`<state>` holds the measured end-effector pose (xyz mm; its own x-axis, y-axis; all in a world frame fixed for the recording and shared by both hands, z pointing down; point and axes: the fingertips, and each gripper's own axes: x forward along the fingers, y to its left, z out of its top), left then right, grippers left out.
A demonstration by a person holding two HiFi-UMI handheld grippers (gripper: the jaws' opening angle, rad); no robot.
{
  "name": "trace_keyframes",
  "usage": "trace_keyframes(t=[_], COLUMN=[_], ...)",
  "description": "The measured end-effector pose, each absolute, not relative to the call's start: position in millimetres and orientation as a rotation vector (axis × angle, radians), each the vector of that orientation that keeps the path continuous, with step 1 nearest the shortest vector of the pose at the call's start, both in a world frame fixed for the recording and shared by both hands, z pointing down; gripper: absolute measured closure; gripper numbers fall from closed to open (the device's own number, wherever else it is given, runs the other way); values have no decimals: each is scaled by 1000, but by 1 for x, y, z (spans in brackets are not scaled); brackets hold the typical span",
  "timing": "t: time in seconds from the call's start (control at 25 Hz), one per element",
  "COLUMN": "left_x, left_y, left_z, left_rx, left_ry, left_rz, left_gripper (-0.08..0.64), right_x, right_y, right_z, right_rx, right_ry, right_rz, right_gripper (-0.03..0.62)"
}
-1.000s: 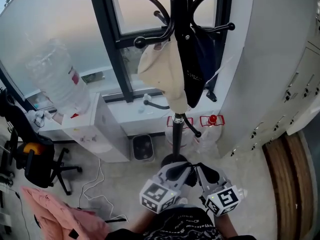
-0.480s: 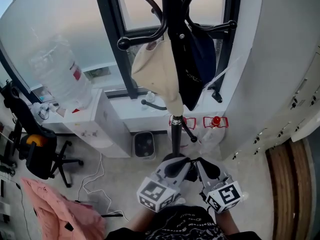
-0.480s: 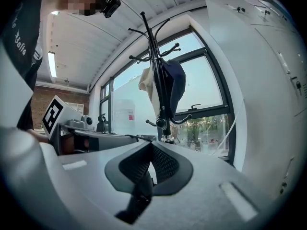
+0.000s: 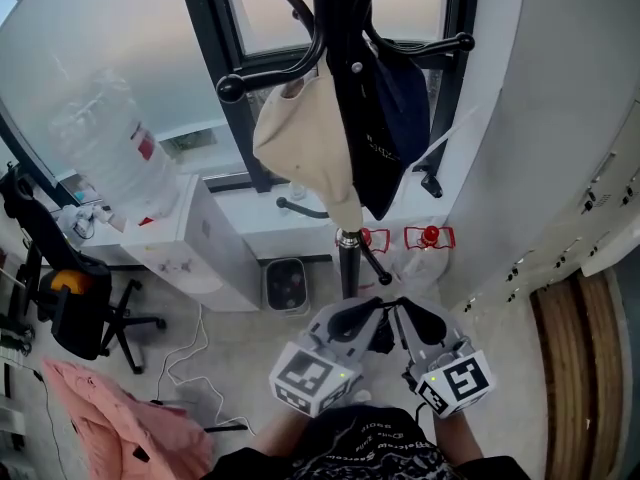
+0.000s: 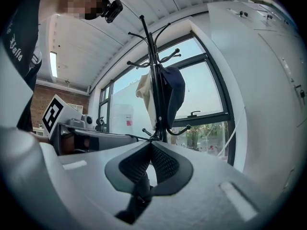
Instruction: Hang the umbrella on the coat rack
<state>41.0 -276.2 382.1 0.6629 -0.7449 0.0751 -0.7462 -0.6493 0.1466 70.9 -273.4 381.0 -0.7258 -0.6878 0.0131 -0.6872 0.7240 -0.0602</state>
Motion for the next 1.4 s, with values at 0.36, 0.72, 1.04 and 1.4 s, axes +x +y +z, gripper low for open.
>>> trace_keyframes(t=[0.36, 0.72, 1.04, 1.4], left_x=[34, 28, 25, 17], left_y=[-299, -317, -331, -348], left_z=[368, 358, 357, 374], left_rx=[2752, 2743, 2715, 2651], left_ry=[-1355, -1388, -1385, -1398], left_rz=[116, 81, 57, 64], left_gripper=[551, 551, 551, 551], right_x=[67, 64, 62, 58], right_y=[-292, -310, -326, -346], right_z=[366, 355, 354, 366], right_rx=[-1197, -1206, -1192, -1194], right_ry=[2900, 2891, 2904, 2939], right_rz=[-43, -13, -11, -25], right_gripper=[584, 584, 584, 584])
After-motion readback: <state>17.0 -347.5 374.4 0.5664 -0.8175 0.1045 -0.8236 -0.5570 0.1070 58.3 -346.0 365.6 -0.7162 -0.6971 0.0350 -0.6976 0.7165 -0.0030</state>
